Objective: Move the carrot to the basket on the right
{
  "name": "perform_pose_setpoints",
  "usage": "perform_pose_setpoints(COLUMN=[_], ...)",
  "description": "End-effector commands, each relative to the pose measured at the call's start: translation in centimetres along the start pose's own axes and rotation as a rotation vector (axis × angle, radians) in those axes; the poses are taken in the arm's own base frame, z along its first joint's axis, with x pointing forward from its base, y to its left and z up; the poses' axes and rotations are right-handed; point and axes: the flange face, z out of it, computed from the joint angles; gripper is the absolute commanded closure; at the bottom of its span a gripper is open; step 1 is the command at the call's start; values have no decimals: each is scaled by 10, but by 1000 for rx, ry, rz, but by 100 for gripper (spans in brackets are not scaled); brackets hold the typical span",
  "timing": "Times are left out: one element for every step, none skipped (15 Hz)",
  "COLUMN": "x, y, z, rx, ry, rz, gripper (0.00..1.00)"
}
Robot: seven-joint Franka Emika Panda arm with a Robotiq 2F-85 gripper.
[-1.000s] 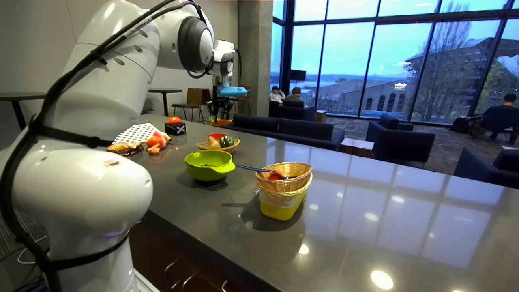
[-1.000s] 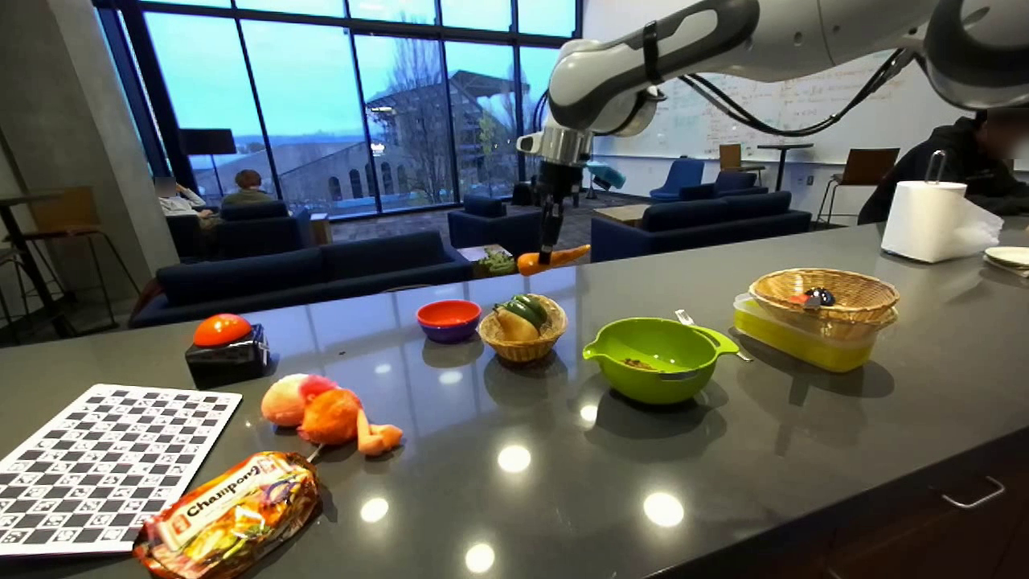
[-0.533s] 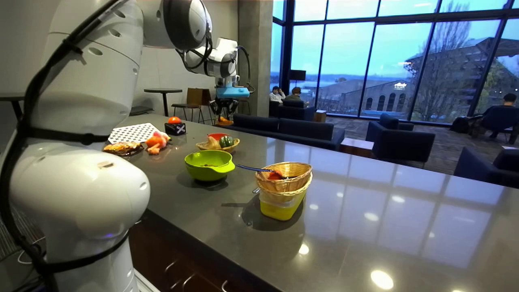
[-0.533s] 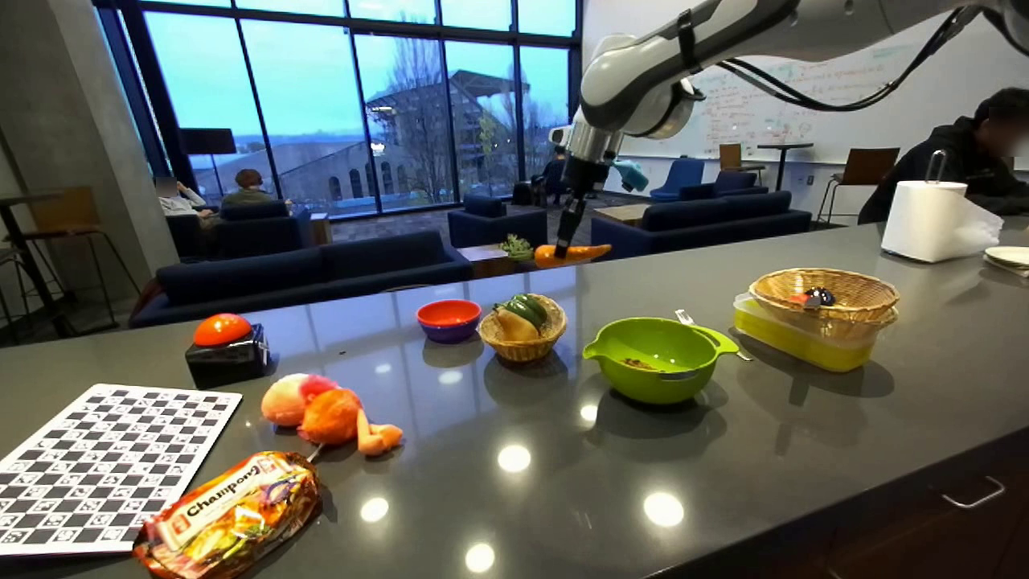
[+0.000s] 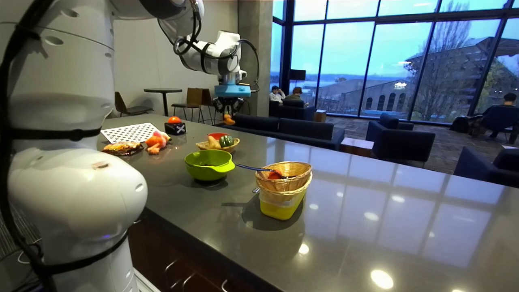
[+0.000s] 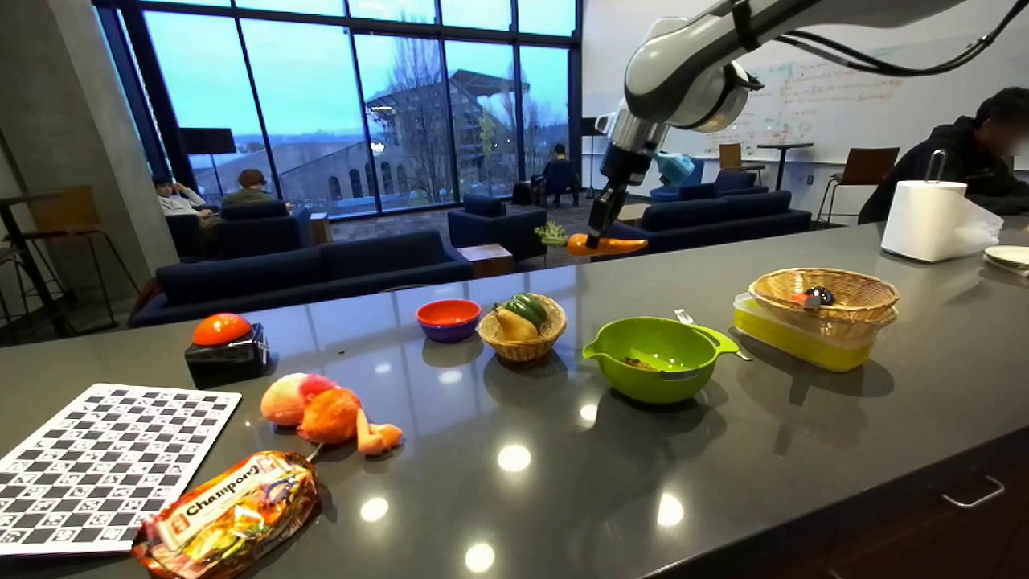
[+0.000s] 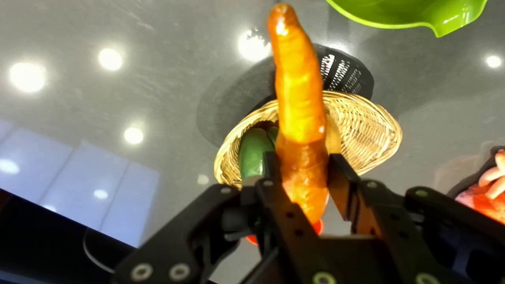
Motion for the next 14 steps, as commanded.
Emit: perform_pose_setpoints(x=[-36, -44, -54, -62, -71, -81, -89, -98, -107, -114, -123, -131, -139, -147], y=[-3, -2, 0, 1, 2, 5, 6, 9, 11, 13, 15, 18, 19, 21], z=[-24, -28, -33, -37, -41, -47, -52, -58, -63, -68, -74, -78, -82, -85], rx=[-23, -25, -26, -29, -30, -32, -35, -35, -40, -48, -56, -60, -65, -70], ry=[40, 53, 67, 77, 86, 90, 91, 92, 94, 97, 101, 113, 122, 129], rz=[98, 128, 154, 178, 202, 229, 252, 276, 297, 318, 346, 374, 404, 430], gripper=[89, 89, 89, 89, 89, 89, 89, 89, 89, 89, 89, 89, 89, 89])
